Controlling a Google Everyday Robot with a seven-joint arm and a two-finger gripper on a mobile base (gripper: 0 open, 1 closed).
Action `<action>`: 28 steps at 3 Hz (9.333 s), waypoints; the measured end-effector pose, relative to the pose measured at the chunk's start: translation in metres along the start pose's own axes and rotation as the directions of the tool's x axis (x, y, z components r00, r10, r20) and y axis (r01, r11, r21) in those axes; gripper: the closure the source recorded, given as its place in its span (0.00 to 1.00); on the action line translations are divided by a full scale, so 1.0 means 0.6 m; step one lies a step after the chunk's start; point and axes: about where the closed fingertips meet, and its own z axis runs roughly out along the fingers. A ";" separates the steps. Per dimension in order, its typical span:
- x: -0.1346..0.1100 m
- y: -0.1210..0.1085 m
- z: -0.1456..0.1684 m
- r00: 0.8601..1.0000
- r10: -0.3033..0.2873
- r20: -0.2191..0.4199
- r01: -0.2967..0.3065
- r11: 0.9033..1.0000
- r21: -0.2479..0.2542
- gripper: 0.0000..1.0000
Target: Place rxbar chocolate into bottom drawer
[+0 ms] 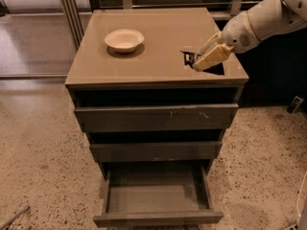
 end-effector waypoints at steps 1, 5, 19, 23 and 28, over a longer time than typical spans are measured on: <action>0.002 0.025 -0.012 1.000 -0.019 -0.007 0.019 1.000 0.019 1.00; 0.234 0.125 0.151 0.998 -0.018 -0.065 0.016 0.999 -0.038 1.00; 0.824 0.176 0.727 0.988 -0.150 -0.026 0.152 0.985 0.084 1.00; 0.864 0.126 0.835 0.990 -0.137 -0.040 0.139 0.989 0.052 1.00; 0.935 0.103 0.892 0.983 -0.138 -0.123 0.143 0.989 0.028 0.58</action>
Offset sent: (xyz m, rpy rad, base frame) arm -0.0941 -0.0023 -0.0530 -0.0461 0.0444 -0.0240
